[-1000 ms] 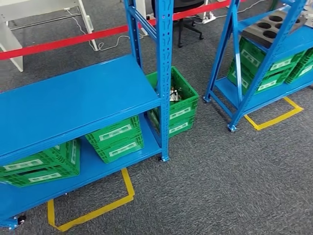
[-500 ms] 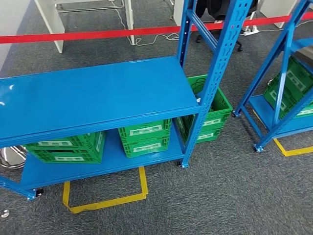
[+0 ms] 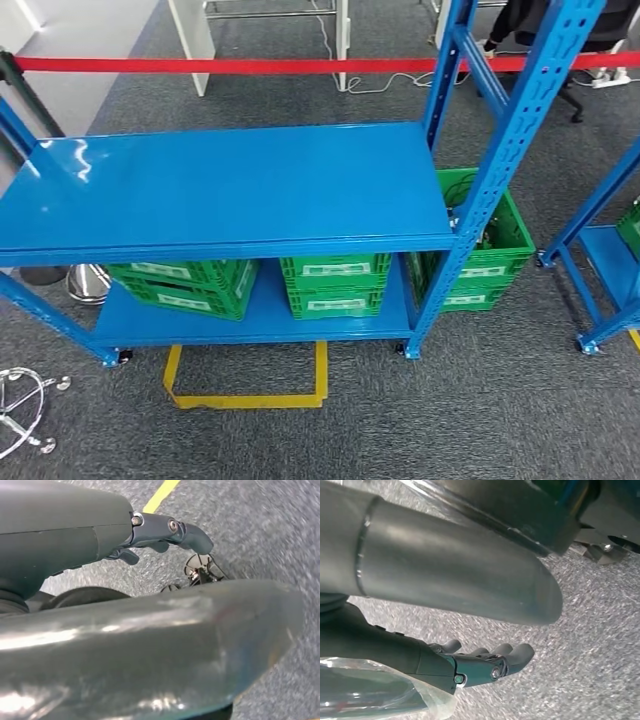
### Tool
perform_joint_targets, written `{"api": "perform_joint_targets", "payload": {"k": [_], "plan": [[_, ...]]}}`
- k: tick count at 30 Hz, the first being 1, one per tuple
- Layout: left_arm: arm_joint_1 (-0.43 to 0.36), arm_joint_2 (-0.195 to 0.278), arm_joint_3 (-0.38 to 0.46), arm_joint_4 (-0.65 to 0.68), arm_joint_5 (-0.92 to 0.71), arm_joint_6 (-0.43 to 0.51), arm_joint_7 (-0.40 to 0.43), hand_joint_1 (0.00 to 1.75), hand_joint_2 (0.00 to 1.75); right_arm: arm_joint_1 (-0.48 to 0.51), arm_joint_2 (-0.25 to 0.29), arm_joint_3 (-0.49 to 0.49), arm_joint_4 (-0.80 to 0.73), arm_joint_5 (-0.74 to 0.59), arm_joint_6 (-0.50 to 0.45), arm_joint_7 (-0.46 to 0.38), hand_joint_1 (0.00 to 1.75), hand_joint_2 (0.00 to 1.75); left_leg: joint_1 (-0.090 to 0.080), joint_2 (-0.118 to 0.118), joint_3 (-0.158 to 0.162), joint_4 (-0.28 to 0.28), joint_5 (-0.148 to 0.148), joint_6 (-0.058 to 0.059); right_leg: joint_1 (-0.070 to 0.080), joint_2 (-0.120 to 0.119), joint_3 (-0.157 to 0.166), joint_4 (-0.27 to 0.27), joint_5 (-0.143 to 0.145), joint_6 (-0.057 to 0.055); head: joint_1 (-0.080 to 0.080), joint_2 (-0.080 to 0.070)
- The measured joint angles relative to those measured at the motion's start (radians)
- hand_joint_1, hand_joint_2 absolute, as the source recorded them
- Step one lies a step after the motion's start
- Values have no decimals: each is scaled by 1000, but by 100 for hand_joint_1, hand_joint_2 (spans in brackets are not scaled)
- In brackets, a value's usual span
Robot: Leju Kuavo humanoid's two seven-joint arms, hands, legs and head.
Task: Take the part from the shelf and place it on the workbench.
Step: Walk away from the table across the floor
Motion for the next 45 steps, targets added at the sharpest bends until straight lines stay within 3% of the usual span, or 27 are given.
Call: {"api": "perform_joint_targets", "payload": {"k": [1, 4, 6, 9, 14, 24, 45], "plan": [[1, 0, 0, 0, -1, -1, 0, 0, 0, -1, 0, -4, 0, -9, 2, 0, 0, 0, 1, 3, 8, -15, 19, 0, 0, -9, 2, 0, -2, 1, 0, 0], [5, 0, 0, -2, -8, -4, 1, 0, 0, -8, 1, -18, 0, -34, 19, 9, 0, 0, -1, 16, 106, -206, 110, 11, 2, -21, 9, 0, -9, 9, 0, 0], [7, -1, 0, -2, -15, -7, 2, 0, 0, -11, 1, -27, 0, -43, 39, 26, 0, 0, -3, 25, 143, -280, 123, 17, 7, -22, 7, 3, -16, 13, 1, 0], [8, -3, 0, -3, -24, -12, 5, 0, 0, -15, 1, -43, 0, -60, 77, 60, 0, 0, -5, 24, 147, -287, 120, 15, 8, -21, 5, 1, -17, 6, 3, 0], [9, -3, 0, -4, -32, -14, 14, 0, 0, -16, 2, -81, 0, -104, 128, 93, 0, 0, -7, 25, 146, -287, 118, 22, 7, -21, 21, -12, -10, 18, 3, 0], [7, -2, 1, -4, -31, -14, 18, 0, 0, -20, 2, -138, 0, -144, 157, 97, 0, 0, -8, 25, 151, -286, 115, 29, 6, -21, 16, -16, -13, 33, 2, 0], [8, -3, 26, -4, -16, -16, 3, 0, 0, -20, 2, -174, 0, -155, 163, 59, 0, 0, -6, 25, 154, -287, 114, 30, 7, -21, 18, -15, -15, 33, 2, 0]]}}
